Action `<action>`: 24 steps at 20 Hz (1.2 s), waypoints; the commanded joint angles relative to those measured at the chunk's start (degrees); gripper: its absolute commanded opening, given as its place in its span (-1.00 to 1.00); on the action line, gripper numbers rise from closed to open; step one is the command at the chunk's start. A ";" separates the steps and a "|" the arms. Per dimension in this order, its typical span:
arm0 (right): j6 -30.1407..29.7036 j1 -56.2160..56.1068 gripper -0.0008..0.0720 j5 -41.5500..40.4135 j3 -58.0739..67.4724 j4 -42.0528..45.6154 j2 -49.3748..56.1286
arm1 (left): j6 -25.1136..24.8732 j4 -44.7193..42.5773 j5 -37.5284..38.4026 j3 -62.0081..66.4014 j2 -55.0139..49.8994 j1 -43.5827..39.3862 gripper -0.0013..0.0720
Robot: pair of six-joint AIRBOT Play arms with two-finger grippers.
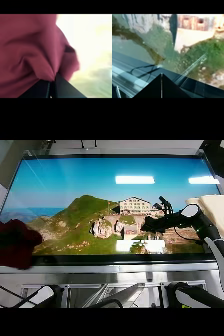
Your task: Fold the shirts.
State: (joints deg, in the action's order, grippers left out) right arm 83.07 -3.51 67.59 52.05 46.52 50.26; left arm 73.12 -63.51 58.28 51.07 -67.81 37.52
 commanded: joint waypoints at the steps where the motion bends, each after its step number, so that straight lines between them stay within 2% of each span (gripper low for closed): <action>1: 0.00 -0.04 -0.93 -0.92 -0.02 -0.52 0.04 | -5.66 18.43 2.25 0.02 6.58 -15.61 -0.93; 4: 0.02 -0.04 -0.93 -0.98 -0.02 -0.52 0.04 | -5.60 19.47 -0.46 0.00 10.64 -35.76 -0.93; 7: 0.02 -0.04 -0.93 -0.07 -0.02 -0.52 0.04 | -4.46 19.54 -4.92 0.00 9.73 -50.90 -0.93; 10: -1.33 -0.04 -0.93 1.46 -0.02 -0.48 0.07 | -2.99 20.31 -8.96 0.02 4.46 -58.80 -0.93; 13: -2.34 -0.04 -0.92 1.42 -0.02 -0.50 0.07 | -2.99 21.57 -7.08 0.02 -0.55 -61.13 -0.92; 14: -2.36 -0.04 -0.92 1.42 -0.02 -0.48 0.07 | -3.02 21.53 -6.14 0.02 -1.46 -60.96 -0.68; 15: -2.84 -0.04 -0.90 1.40 0.00 -0.50 0.07 | -2.91 21.68 -5.14 0.02 -1.77 -60.02 0.72; 16: -3.72 -0.02 -0.88 1.29 0.00 -0.50 0.07 | -1.31 21.81 -3.93 0.11 -1.55 -58.40 0.92; 17: -3.87 0.02 -0.45 1.14 0.00 -0.46 0.07 | -1.05 21.42 -1.27 0.63 -0.76 -55.91 0.92; 18: -4.11 0.09 0.27 0.74 0.00 -0.50 0.13 | -1.05 21.33 2.10 1.33 0.26 -52.85 0.92; 19: -5.33 0.09 0.39 -0.66 0.00 -0.50 0.33 | -1.05 21.00 5.44 1.77 1.73 -49.37 0.92; 21: -6.95 0.09 0.39 -3.52 0.39 -0.55 2.40 | -1.03 21.00 11.21 0.04 5.92 -41.53 0.91; 24: -16.26 -0.17 0.39 -3.76 4.09 -6.03 10.51 | -1.05 21.03 14.56 -9.42 12.94 -33.59 0.91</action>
State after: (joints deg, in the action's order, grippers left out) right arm 73.97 -3.49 65.21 53.89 44.45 55.55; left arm 71.99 -42.46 67.11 47.46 -60.03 -3.11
